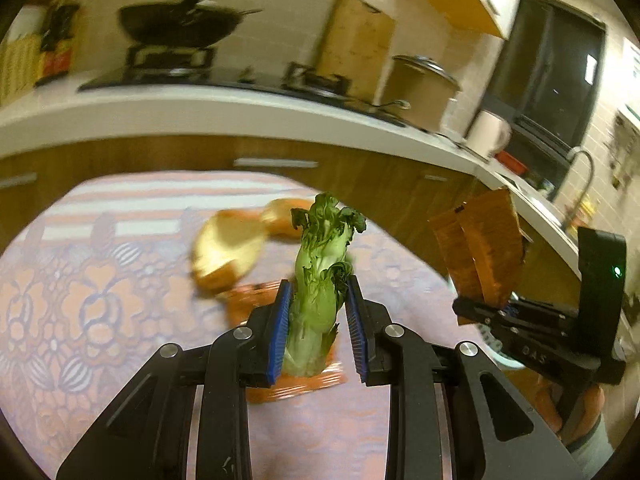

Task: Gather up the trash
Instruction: 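Carry the bok choy stalk and snack bag over the blue basket and release both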

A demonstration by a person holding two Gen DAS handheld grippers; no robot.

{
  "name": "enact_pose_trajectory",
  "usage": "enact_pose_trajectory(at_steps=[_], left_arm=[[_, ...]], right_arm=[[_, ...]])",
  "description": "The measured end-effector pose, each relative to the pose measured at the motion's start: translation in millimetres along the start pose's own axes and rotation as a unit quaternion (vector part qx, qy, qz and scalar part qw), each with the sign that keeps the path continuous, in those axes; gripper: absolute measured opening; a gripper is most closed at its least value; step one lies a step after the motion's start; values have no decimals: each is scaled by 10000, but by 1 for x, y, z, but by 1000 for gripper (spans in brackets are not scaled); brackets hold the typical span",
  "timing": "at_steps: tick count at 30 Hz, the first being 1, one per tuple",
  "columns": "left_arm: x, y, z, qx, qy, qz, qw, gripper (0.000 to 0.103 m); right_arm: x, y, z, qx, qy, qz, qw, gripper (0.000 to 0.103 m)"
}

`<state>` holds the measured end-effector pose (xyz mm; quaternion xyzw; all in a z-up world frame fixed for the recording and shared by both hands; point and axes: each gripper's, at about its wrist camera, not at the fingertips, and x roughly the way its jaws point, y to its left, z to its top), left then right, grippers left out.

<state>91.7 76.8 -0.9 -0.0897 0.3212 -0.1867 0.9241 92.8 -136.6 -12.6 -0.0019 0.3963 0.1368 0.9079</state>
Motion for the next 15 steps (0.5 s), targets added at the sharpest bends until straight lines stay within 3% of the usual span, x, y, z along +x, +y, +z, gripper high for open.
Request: enact_pose_trajectory(at_steps=[8,15], left_arm=[[18,-80,17,691,196,-517,9961,25],[56,-163,17,1482,565,-818,9839,25]], right_arm=[[-41,-60,-8,336,12,-566,9978,8],[-61,-122,-30,778,115,-1000,9919,9]])
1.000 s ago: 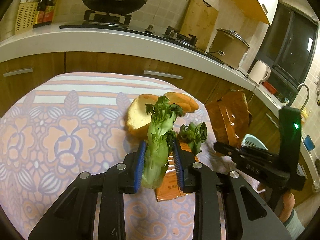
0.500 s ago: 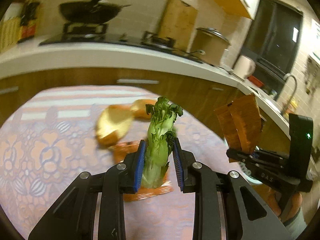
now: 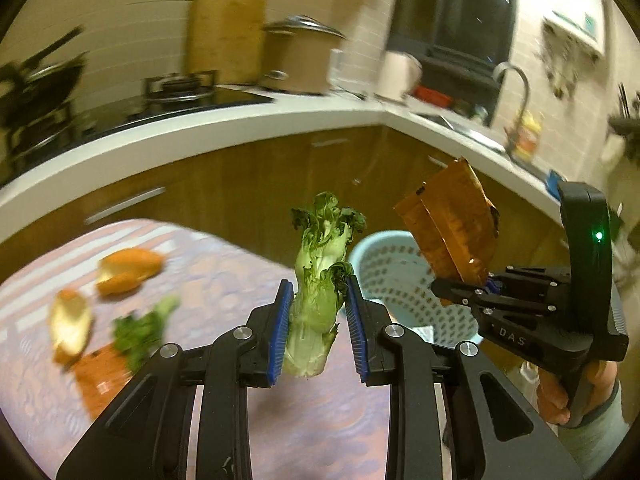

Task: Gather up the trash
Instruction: 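Carry the bok choy stalk and snack bag over the blue basket and release both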

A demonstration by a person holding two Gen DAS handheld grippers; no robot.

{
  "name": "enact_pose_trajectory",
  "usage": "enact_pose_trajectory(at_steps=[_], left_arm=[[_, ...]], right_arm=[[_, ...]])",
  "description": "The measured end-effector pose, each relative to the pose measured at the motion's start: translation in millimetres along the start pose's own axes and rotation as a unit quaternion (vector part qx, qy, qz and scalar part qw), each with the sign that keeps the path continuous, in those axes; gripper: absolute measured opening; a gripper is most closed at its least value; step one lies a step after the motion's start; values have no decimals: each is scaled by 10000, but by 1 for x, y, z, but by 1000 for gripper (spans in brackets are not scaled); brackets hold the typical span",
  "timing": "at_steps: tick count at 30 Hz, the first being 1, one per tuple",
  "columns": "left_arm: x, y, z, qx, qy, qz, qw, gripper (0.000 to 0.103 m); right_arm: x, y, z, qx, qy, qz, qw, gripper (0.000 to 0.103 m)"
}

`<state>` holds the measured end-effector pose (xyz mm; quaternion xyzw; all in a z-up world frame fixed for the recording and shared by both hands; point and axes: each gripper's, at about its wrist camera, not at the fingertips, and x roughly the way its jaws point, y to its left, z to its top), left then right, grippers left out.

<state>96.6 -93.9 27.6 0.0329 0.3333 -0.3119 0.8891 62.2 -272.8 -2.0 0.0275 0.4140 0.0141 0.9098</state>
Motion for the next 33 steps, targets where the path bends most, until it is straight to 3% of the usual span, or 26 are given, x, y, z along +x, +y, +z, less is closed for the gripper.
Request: enact_pose_trajectory(at_steps=[11,23,24,25,26,29,33], left_arm=[[92,-68,8,680,759,-358,9941,25],[162,-94,-5,708,1480,-555,9849,27],[164,-94,-5,714,1513,-561,9843,32],[165,-94,-6,732,1536,-592,9836,43],[166,-93,-5,748,1549,-617,9832,47],[163,-94,-5,856,1532,-578,9828,49],[156,-86,-5,783,1492,-596,9839,49]], right_arm=[[23,-87,-33,892,494,-404,9940,9],[72,-114,-56,1261,1278,-587,9820,10],[74,-115,-57,1270,1315,-609,9813,11],[77,-117,-58,1288,1370,-616,9802,14],[78,-118,-58,1337,1400,-589,9793,21],[78,-121,-60,1470,1361,-548,9782,44],[72,-121,-58,1491,1274,-540,9791,44]])
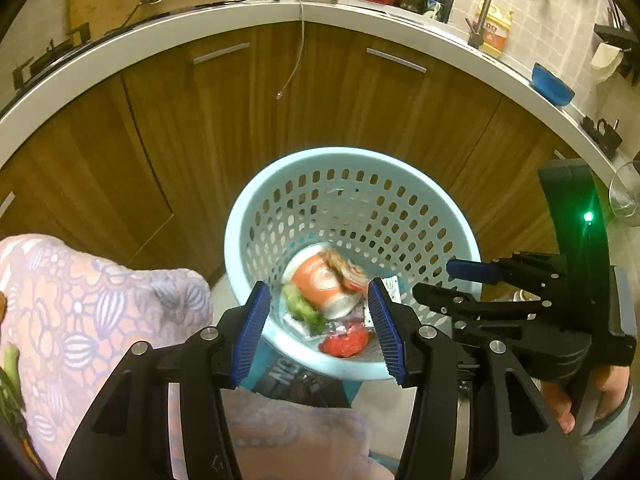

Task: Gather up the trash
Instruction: 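Carry the bok choy stalk and snack bag over the blue basket and release both, then move both tools back over the table toward the orange wrapper and greens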

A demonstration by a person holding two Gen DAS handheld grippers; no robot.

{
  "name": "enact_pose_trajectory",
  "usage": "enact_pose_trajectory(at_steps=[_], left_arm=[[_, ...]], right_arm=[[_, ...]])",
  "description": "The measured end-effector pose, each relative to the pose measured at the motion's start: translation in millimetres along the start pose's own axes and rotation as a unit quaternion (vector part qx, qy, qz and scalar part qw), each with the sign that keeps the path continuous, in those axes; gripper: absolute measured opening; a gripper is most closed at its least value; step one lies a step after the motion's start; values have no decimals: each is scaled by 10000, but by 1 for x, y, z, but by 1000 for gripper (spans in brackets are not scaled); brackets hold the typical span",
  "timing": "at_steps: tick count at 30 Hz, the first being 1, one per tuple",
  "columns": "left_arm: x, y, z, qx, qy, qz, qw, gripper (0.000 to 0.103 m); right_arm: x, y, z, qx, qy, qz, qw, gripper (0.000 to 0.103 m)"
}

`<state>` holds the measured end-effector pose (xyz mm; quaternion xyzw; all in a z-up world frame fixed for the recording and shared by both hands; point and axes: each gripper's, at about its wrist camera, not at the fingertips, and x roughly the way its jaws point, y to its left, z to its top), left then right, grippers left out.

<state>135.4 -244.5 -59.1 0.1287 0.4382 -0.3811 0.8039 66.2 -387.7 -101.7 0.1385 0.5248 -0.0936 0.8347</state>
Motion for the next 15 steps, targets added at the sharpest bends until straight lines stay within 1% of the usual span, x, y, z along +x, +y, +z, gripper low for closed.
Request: enact_pose_trajectory(at_steps=[6,11,15], left_arm=[[-24,9,-6,-147,-232,59,9996,49],[-58,26,-16,-388,-569,184,9975,49],[-96,51,-28,-725,-939,359,9923,51]], right_arm=[[-19,15,1,-209,-215,72,9995,44],[-41,52,6,-576,-588,270,9962,44],[-59,86,8,-916,-899,469,9906,44]])
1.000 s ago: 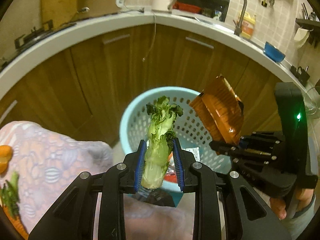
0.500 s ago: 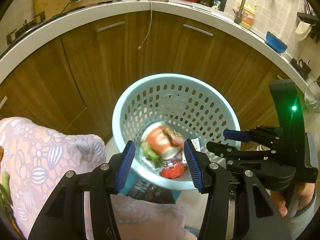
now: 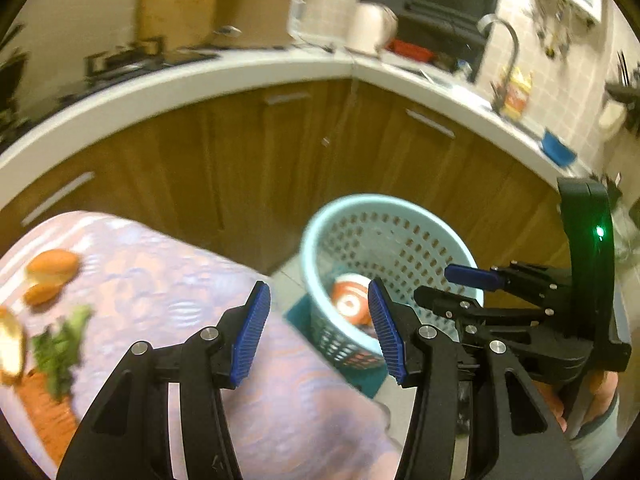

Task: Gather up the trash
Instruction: 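Move both tools back over the table toward the orange wrapper and greens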

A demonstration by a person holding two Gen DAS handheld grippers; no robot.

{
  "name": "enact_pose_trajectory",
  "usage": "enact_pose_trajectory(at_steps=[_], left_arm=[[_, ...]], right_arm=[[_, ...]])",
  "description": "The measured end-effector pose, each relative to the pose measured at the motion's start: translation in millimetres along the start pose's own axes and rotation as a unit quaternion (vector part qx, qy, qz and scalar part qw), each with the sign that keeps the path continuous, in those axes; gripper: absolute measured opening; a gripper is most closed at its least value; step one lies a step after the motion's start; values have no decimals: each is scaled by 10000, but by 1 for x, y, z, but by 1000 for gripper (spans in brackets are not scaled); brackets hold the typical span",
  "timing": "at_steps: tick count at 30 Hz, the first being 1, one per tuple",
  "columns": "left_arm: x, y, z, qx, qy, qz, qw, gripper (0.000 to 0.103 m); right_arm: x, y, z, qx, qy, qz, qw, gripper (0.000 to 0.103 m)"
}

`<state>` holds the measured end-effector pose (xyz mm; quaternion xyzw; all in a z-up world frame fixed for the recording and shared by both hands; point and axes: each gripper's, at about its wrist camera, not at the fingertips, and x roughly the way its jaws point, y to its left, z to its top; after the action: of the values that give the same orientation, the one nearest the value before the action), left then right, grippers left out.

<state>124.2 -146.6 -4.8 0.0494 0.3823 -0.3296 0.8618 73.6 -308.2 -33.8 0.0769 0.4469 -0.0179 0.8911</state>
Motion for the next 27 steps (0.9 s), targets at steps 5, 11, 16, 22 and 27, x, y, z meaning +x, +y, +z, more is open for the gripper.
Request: enact_pose_trajectory(at_steps=[5,11,16,22,27], left_arm=[[-43,35,-8,-409,-417,400,9975,59],[-95,89,-35,-1211,-813,420,9884,72],[-123,123,-61,-1636,-923,1063,9764,74],[-117,158,-93,-1770,-496,1960,9632,76],[-101,169,-110,-1889,-255,1989,9613,80]], right_arm=[[-9,48,12,-328,-291,360,9984,44],[-3,104,21,-675,-505,831,9930,44],[7,154,25,-938,-568,1201,9867,43],[33,207,23,-1237,-730,1420,9794,31],[56,223,17,-1254,-617,1474,9792,30]])
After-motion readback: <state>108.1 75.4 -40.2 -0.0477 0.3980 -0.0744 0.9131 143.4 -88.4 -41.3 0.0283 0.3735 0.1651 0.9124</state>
